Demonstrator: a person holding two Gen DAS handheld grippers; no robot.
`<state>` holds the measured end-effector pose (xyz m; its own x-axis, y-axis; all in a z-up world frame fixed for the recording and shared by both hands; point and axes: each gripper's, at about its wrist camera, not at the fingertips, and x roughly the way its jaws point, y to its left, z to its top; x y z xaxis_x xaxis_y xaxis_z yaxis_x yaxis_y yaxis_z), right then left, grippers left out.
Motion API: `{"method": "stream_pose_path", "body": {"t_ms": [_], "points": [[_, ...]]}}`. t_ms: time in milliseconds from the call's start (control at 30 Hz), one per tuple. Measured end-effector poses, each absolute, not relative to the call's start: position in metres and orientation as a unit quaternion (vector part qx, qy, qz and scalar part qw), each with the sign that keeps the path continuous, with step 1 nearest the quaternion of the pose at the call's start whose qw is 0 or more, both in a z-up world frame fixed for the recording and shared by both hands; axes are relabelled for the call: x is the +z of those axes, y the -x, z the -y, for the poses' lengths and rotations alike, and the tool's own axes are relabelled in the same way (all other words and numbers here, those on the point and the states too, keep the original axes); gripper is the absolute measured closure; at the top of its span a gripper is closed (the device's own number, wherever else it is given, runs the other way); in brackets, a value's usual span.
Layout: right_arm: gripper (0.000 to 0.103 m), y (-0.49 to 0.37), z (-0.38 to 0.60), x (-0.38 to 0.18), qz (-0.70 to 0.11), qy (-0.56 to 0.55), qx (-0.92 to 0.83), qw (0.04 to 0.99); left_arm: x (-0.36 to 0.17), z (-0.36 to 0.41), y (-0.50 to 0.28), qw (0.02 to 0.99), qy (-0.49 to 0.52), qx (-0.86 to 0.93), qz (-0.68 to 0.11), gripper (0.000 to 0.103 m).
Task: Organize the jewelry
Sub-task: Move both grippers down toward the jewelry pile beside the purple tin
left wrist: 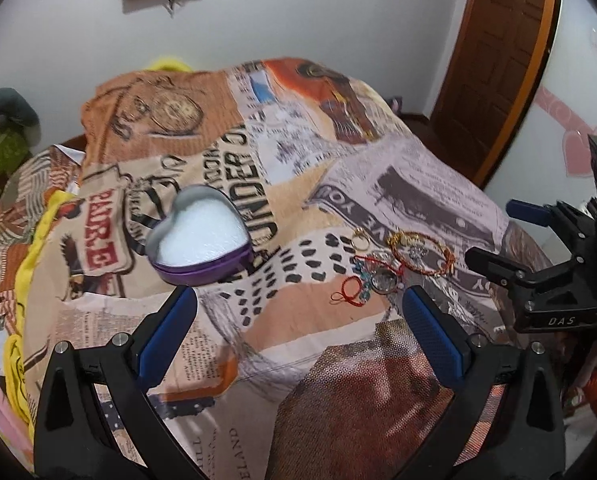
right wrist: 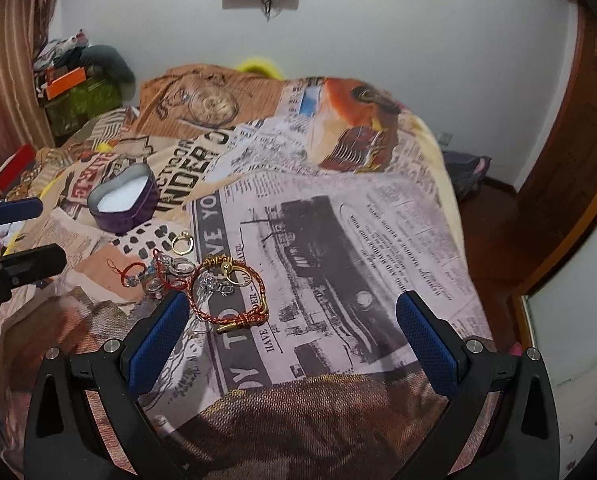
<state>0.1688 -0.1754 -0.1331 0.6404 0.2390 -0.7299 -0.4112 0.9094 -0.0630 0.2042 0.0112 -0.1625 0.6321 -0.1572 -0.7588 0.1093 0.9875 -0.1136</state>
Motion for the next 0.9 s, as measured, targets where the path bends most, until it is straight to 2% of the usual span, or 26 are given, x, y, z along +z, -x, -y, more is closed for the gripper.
{"method": "stream_pose_path", "body": {"t_ms": [300, 467, 633, 767, 900], "points": [[0.001, -0.188, 0.169, -0.151, -0.451, 0.099, 0.239, 0.854, -0.177, 0.000, -0.219, 0.883, 0.004, -0.100, -0.458, 0.002], [0.001, -0.196, 0.162, -0.163, -0.478, 0.098, 0.253, 0.836, -0.187, 0.004, -0.228, 0.871, 0.002, -0.112, -0.479, 0.015], [0.000, -0.200, 0.160, -0.173, -0.499, 0.082, 0.272, 0.819, -0.199, 0.004, -0.237, 0.857, 0.016, -0.125, -0.499, 0.036], [0.000, -0.200, 0.157, -0.175, -0.503, 0.084, 0.289, 0.810, -0.201, 0.003, -0.238, 0.859, 0.017, -0.128, -0.496, 0.040], [0.000, -0.203, 0.156, -0.178, -0.514, 0.083, 0.306, 0.797, -0.197, 0.002, -0.237, 0.864, 0.005, -0.124, -0.489, 0.054]]}}
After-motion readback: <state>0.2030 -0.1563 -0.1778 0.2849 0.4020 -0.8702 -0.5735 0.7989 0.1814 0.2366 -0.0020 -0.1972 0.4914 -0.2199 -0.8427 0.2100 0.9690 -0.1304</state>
